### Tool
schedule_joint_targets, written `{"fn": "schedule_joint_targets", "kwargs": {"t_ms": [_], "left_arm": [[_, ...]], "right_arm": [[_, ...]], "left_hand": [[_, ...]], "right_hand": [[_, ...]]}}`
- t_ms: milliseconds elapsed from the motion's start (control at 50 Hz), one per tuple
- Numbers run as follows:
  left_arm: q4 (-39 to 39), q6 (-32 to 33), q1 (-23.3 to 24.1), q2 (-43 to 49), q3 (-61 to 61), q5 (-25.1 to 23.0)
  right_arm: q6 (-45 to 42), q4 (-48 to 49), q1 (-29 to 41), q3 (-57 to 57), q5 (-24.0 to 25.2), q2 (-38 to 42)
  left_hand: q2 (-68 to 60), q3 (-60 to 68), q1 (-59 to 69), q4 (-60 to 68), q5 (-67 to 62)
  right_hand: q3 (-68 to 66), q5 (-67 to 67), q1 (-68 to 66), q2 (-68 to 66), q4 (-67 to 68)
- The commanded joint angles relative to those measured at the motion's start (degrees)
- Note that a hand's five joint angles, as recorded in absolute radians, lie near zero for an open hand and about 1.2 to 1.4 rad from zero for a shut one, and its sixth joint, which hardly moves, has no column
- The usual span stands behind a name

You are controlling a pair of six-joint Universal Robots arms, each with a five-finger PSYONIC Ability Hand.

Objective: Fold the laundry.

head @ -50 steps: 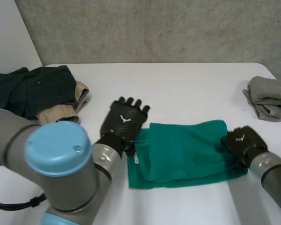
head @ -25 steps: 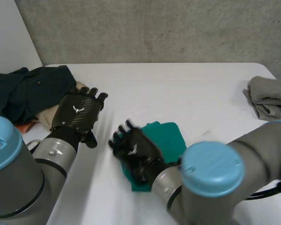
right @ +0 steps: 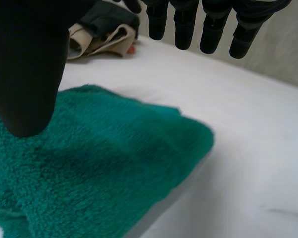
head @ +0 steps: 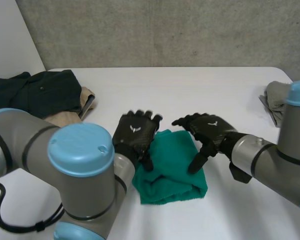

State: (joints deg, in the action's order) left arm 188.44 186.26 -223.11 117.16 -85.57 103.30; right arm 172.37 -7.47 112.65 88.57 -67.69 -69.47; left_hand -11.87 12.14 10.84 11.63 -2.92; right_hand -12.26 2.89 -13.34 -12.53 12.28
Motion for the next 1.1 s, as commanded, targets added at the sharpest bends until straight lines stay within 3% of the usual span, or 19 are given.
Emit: {"fn": "schedule_joint_targets", "kwargs": {"t_ms": [20,220,360,480,600,680,740,860,960,1100], "left_arm": [[-4.22,-1.78,0.84,1.93,-0.38,2.61],[-7.74,-0.64,0.58,8.26,-0.38,3.13],[-7.83,-0.55,0.49,9.76,-0.3,3.05],[-7.74,-0.55,0.58,2.21,-0.12,2.52],[-7.13,-0.55,0.49,-6.14,0.84,2.08],[-7.13,-0.55,0.14,-8.61,2.25,-0.55],[-7.21,-0.46,-1.53,-8.88,2.87,-5.55],[-7.39,-0.55,-7.24,-8.18,3.66,-14.25],[-7.39,-0.64,-7.86,-7.21,4.1,-15.76],[-7.21,-0.81,-7.86,-6.15,4.19,-15.94]], "right_arm": [[0.52,-5.54,0.47,-8.59,0.1,9.78],[-2.29,-4.58,3.02,-8.42,-3.85,13.39],[-10.28,2.09,2.93,-3.95,-6.58,12.7],[-15.57,6.14,2.84,-0.43,-7.9,10.77],[-16.8,16.16,3.37,8.62,-8.16,-0.65],[-16.45,21.26,4.51,16.26,-7.37,-6.98],[-16.45,23.89,6.61,22.31,-6.58,-9.62],[-16.89,31.79,9.08,30.77,-5.79,-9.19],[-17.76,40.06,10.13,33.59,-5.61,-5.43],[-23.74,43.06,10.66,32.19,-5.79,0.12]], "left_hand": [[-0.7,0.43,1.73,0.94,0.35],[-1.54,1.27,2.57,1.78,-0.49],[-1.54,1.27,2.57,1.78,-0.49],[-1.37,1.1,2.41,1.61,-0.32],[-1.2,0.93,2.24,1.44,-0.15],[-1.37,1.1,2.41,1.61,-0.32],[-1.54,1.27,2.57,1.78,-0.49],[-1.88,1.61,2.91,2.11,-0.82],[-1.88,1.61,2.91,2.11,-0.83],[-1.88,1.61,2.91,2.11,-0.83]], "right_hand": [[-2.36,1.73,-1.29,-2.09,2.34],[-2.36,1.73,-1.29,-2.09,2.34],[-5.05,4.42,-3.97,-4.78,5.03],[-8.75,8.12,-7.68,-8.48,8.73],[-7.58,6.95,-6.5,-7.31,7.56],[-5.73,5.1,-4.65,-5.46,5.71],[-5.22,4.59,-4.15,-4.95,5.2],[-5.05,4.42,-3.98,-4.78,5.03],[-5.72,5.09,-4.65,-5.45,5.7],[-7.57,6.94,-6.5,-7.3,7.55]]}}
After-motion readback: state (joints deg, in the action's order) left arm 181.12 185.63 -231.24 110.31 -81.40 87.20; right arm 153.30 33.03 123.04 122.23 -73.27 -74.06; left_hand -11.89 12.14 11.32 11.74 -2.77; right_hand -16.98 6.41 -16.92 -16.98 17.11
